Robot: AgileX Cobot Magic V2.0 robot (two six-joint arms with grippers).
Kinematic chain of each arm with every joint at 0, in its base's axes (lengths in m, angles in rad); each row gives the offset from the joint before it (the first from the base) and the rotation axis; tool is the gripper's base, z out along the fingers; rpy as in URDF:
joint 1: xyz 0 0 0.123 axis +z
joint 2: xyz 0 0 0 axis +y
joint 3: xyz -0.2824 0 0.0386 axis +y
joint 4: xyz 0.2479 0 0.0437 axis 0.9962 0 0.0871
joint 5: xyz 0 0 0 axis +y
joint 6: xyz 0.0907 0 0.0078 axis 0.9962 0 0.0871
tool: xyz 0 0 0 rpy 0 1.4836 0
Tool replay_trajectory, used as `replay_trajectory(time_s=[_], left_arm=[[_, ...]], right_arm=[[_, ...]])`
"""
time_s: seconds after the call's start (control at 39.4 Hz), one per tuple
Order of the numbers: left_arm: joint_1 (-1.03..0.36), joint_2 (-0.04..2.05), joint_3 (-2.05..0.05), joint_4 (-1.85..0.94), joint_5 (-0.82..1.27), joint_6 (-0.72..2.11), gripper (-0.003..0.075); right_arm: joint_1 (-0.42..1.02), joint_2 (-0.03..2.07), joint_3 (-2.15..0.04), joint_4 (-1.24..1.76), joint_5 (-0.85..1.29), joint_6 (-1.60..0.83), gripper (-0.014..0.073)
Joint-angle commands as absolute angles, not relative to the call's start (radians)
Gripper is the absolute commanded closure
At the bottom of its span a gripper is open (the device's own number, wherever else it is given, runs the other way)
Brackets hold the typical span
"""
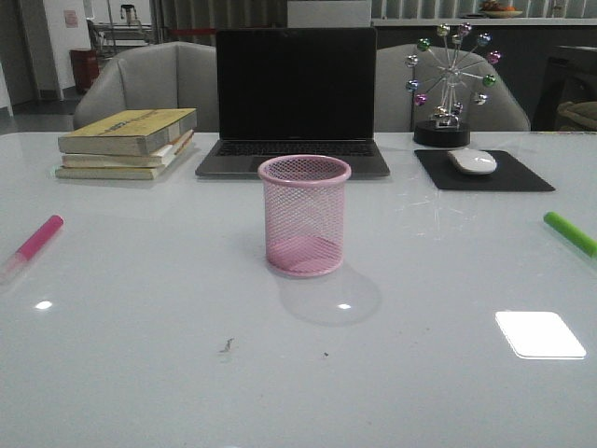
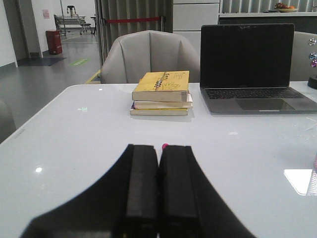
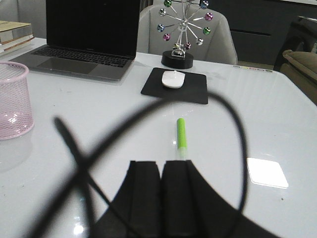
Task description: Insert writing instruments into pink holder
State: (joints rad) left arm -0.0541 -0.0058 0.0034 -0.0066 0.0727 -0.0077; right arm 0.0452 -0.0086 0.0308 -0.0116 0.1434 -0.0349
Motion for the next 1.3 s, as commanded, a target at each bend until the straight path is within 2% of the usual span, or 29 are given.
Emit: replay_trajectory(time_s=[0.0, 0.61, 0.81, 1.09, 1.27], left_arm=[[-0.061, -0.024, 0.009, -0.016, -0.016, -0.009, 0.0627], [-0.061, -0.024, 0.009, -0.063, -0.019, -0.013, 0.0627], [-0.061, -0.024, 0.009, -0.076, -0.085, -0.013, 0.0627], [-0.061, -0.024, 0.006, -0.076, -0.209, -0.013, 0.0627], [-0.061, -0.024, -0.042, -0.076, -0.185, -0.013, 0.0627]], right_arm=[[0.042, -0.029, 0.031, -0.012, 0.064, -0.034, 0.0543], [0.042, -0.029, 0.031, -0.012, 0.063, -0.034, 0.0543], [0.042, -0.029, 0.031, -0.032, 0.042, -0.035, 0.0543], [0.042, -0.029, 0.031, -0.032, -0.153, -0.035, 0.0543], [0.042, -0.029, 0.031, -0.032, -0.298, -0.034, 0.0543]])
